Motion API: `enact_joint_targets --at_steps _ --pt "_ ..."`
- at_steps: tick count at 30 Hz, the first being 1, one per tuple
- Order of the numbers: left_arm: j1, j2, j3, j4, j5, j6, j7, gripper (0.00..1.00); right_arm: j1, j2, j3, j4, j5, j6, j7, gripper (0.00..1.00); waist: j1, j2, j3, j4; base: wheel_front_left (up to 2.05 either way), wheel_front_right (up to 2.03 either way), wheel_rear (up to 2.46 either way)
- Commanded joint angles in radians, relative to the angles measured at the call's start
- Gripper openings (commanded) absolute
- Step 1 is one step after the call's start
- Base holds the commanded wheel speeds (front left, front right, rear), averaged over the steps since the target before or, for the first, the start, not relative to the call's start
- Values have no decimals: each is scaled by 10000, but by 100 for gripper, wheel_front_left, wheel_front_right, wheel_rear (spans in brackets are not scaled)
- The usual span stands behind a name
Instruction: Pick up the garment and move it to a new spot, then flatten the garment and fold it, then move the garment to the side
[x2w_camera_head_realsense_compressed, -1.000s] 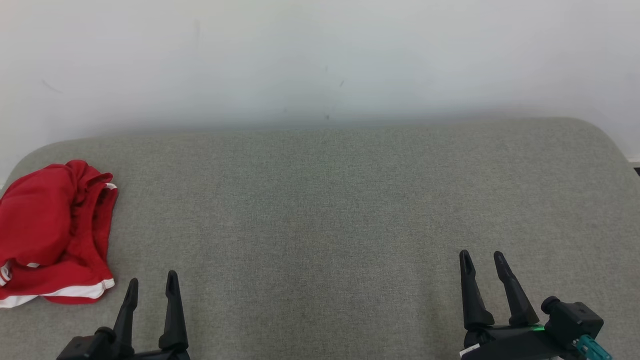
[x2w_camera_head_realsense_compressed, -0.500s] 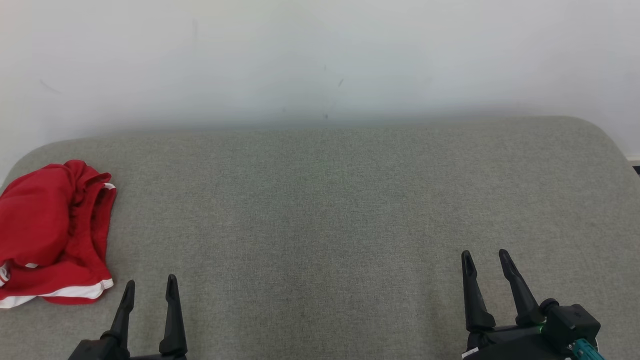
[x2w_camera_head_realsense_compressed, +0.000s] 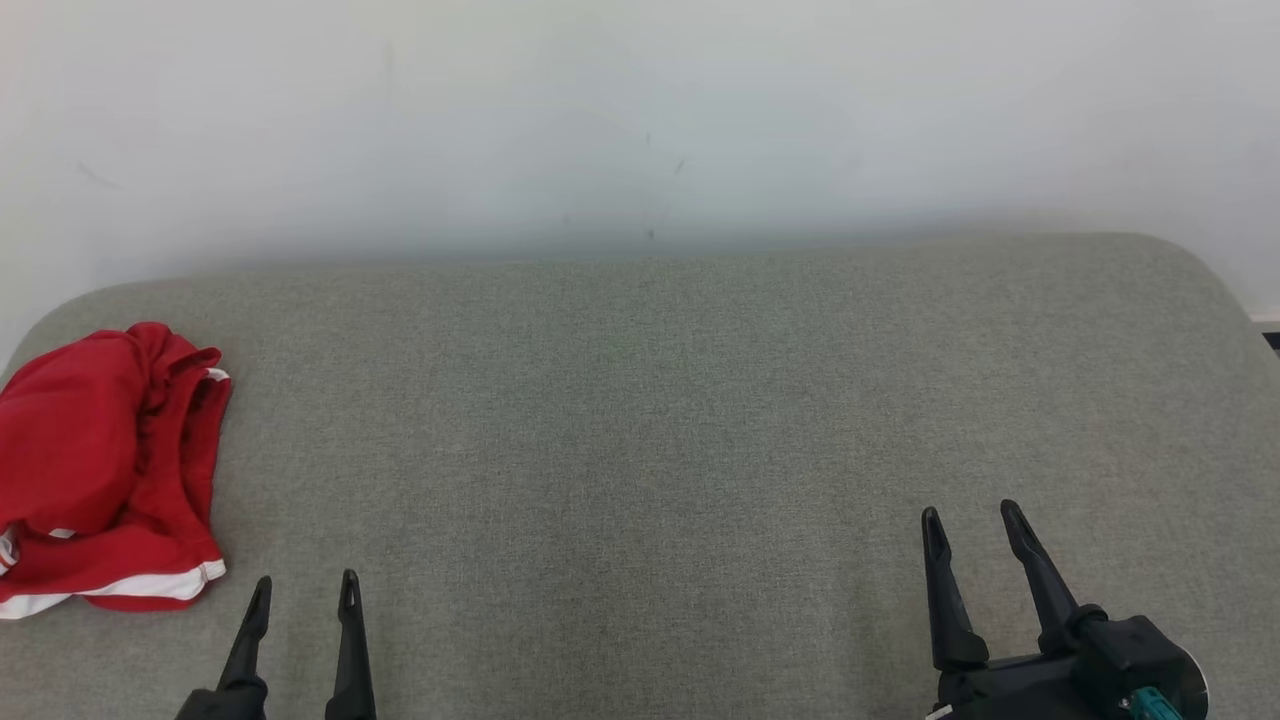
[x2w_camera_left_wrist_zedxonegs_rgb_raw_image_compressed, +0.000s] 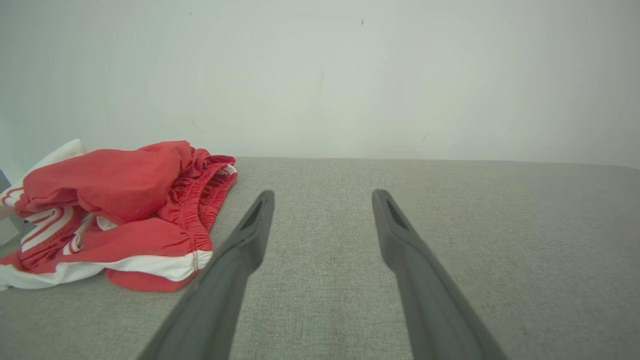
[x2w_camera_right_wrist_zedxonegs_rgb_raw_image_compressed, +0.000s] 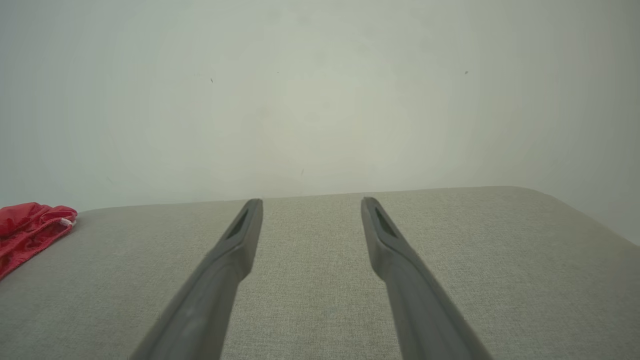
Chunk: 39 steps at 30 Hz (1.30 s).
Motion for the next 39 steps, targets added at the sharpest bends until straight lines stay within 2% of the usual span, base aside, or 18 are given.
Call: enact_joint_targets --at_steps 1,4,12,39 --pt "-16 39 28 37 227 49 -88 100 79 2 -12 16 -219 -20 -55 100 0 0 -6 -2 0 0 0" --pt "-71 39 33 118 474 66 -137 100 100 2 -40 56 -467 -21 -122 100 0 0 -34 2 0 0 0" --pt "-54 39 109 282 322 81 -122 100 115 4 -157 210 -550 -21 -90 100 0 0 -152 14 0 0 0" --pt "-52 38 212 959 179 77 -123 100 -1 4 -159 1170 -365 -21 -91 100 0 0 -330 15 0 0 0"
